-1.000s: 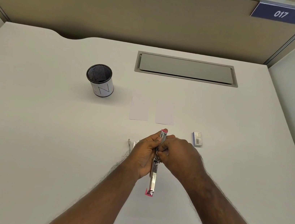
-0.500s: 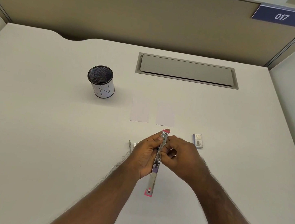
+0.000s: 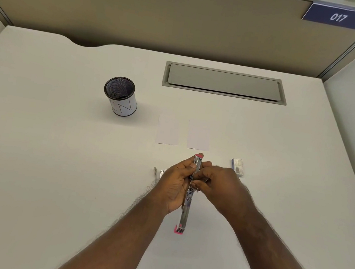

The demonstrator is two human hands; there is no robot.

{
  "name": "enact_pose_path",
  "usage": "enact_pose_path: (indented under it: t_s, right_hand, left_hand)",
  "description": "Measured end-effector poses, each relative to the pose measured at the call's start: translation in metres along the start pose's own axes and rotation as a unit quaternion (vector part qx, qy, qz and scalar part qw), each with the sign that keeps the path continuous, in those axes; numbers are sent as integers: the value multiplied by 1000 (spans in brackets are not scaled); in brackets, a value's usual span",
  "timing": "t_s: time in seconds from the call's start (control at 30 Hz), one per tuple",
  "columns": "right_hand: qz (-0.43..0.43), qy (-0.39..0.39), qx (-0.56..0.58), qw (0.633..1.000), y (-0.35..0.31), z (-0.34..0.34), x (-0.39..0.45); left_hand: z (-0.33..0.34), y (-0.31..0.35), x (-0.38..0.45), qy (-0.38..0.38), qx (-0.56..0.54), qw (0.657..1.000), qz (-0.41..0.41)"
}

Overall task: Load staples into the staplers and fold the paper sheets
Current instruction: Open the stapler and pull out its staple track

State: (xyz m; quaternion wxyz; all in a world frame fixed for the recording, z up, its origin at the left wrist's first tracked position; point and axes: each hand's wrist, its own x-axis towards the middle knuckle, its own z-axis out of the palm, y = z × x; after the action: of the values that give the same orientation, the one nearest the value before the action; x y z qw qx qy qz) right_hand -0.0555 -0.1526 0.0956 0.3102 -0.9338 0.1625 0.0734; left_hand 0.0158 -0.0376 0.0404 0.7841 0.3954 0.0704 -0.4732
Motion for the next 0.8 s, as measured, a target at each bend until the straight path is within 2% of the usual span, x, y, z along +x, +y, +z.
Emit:
enact_pose_path:
  t_s: [0.17, 0.4, 0.63, 0.8]
  right_hand:
    - [9, 1, -82, 997, -4, 1, 4]
    - [36, 11, -93, 995, -7, 9, 5]
    - [26, -17, -122, 992, -7, 11, 7]
    - [28, -13, -99, 995, -6, 11, 4]
  left_hand:
    - [0, -4, 1, 8, -3, 1000, -7]
    - [-3, -1, 3, 7, 2, 1000, -5]
    - [-6, -5, 0, 20, 8, 999, -25]
    - [-7, -5, -1, 29, 23, 999, -26]
